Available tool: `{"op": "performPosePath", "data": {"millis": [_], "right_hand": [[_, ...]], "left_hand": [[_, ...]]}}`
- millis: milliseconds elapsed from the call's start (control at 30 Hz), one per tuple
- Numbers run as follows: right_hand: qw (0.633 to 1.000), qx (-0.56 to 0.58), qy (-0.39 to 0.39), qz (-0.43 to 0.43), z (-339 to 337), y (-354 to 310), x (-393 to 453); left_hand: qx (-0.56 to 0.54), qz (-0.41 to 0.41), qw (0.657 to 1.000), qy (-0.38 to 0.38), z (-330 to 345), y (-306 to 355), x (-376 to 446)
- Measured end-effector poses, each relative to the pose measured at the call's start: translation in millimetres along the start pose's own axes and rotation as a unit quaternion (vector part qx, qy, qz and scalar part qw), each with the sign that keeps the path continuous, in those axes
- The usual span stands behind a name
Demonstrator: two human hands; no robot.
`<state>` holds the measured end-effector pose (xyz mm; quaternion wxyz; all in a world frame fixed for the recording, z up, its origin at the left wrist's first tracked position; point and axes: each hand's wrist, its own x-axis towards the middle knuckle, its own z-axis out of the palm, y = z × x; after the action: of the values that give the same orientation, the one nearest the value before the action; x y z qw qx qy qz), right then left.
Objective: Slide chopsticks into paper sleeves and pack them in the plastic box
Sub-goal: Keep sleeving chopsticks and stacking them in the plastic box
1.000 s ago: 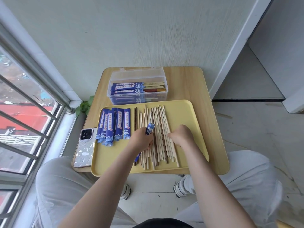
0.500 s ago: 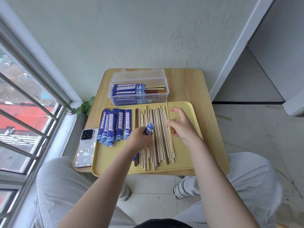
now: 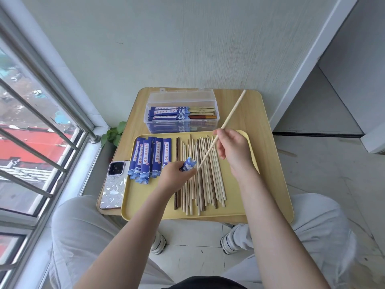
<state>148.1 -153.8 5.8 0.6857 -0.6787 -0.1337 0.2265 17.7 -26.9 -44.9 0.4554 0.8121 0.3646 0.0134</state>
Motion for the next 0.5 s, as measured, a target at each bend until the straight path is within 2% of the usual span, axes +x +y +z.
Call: {"op": "performPosePath", "data": {"millis": [233, 500], "right_hand": [[0.997, -0.036, 0.063, -0.038, 14, -3, 0], [0.993, -0.032, 0.1, -0.051, 20, -2, 0]], "left_hand": [[-0.078, 0.006, 0.996, -0.038, -10, -6, -2], [-0.075, 0.016, 0.997, -0.031, -14, -8, -3]]}}
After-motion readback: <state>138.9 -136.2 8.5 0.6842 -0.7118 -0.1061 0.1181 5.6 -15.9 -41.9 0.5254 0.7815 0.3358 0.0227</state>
